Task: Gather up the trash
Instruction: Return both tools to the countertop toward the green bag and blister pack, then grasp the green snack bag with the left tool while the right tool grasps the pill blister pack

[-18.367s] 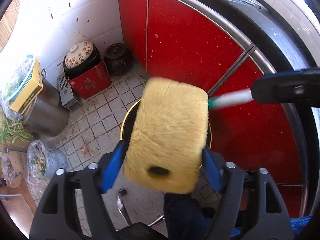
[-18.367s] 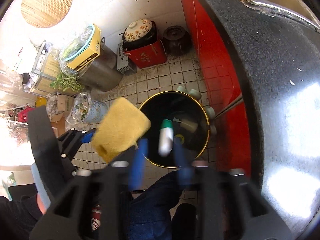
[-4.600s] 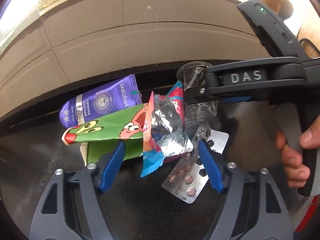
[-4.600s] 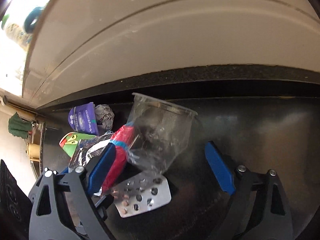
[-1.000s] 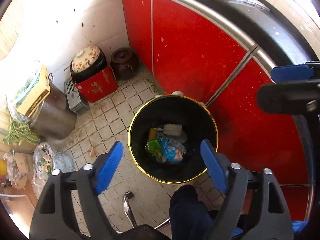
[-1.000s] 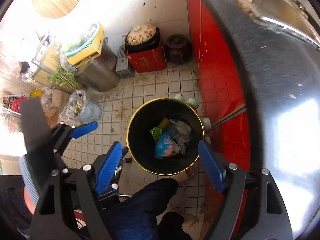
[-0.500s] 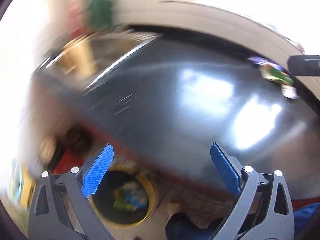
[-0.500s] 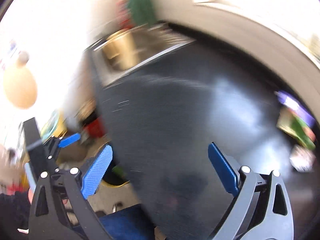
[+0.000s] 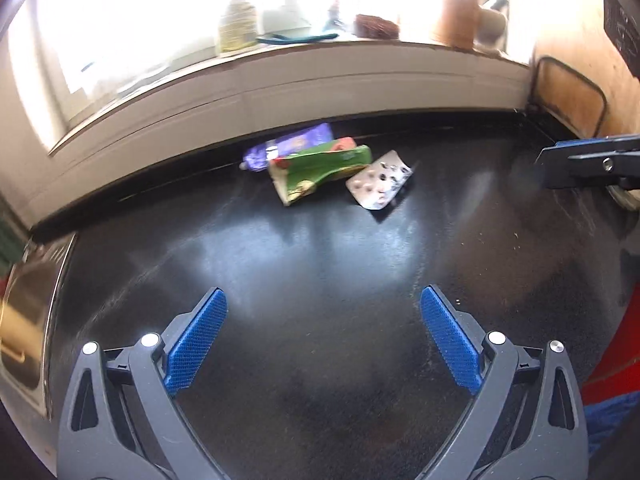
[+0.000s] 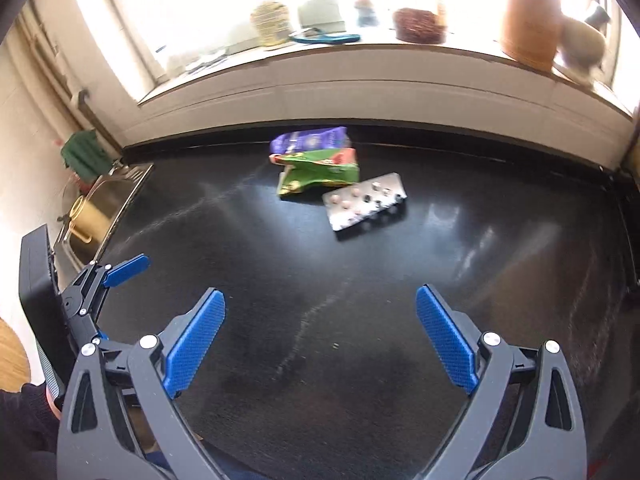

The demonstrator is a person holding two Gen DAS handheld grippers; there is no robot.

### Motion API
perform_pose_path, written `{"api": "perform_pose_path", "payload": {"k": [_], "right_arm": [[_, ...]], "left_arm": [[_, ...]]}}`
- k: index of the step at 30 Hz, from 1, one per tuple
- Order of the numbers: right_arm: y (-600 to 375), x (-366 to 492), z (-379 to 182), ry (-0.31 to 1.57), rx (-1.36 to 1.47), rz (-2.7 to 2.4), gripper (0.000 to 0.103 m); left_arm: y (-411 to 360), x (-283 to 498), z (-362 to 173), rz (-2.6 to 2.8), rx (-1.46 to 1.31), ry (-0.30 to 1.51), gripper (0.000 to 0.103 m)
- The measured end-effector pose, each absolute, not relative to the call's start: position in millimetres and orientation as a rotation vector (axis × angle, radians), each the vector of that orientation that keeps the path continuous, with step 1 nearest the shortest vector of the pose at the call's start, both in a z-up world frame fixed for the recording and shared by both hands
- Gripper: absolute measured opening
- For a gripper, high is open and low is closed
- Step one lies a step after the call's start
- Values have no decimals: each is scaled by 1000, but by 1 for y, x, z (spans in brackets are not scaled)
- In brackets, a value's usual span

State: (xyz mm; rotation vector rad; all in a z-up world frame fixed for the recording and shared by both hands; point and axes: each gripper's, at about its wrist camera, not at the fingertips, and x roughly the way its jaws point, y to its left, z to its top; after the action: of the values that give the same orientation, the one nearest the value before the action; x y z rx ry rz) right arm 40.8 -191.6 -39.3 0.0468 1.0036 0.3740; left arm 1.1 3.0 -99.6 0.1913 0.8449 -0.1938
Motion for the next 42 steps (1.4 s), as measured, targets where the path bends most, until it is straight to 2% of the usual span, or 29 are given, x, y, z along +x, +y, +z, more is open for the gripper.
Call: {"api": "perform_pose_path", "payload": {"k": [9, 14, 22, 30, 31, 32, 33, 35, 36, 37, 38, 40, 42], "right_arm": [[-201, 81, -68, 1077, 122, 358, 93], [-194, 127, -102, 1155, 141, 328, 80], [-183, 198, -145, 1251, 158, 299, 70], [-178, 233, -170, 1290, 191, 279, 54], [-177, 235, -170, 1290, 192, 279, 48], [-176, 236, -171, 1292, 194, 282, 37], [-176, 238, -172, 1299, 196, 287, 31], [-176, 240, -173, 1303, 205, 290, 16], [-178, 241, -171, 1301, 208, 293, 13], [-178, 240, -168, 1294, 208, 298, 9], [-181, 240, -165, 1288, 206, 301, 8], [-185, 235, -157, 1274, 191, 306, 7], [-187, 233, -152, 1265, 173, 309, 5]], "left_arm": [[0, 50, -117, -233, 294, 837, 95], [-4, 96, -128, -256, 394, 807, 95], [-21, 172, -163, -348, 629, 747, 95], [-28, 210, -190, -421, 718, 731, 95], [-29, 213, -192, -431, 723, 732, 95], [-31, 217, -194, -438, 726, 735, 95], [-33, 218, -195, -444, 724, 735, 94], [-34, 223, -194, -459, 702, 749, 86], [-36, 224, -194, -452, 700, 755, 76], [-37, 225, -193, -435, 702, 752, 71], [-37, 225, -191, -438, 688, 757, 68], [-37, 222, -183, -419, 660, 772, 51], [-36, 217, -176, -408, 632, 791, 40]]}}
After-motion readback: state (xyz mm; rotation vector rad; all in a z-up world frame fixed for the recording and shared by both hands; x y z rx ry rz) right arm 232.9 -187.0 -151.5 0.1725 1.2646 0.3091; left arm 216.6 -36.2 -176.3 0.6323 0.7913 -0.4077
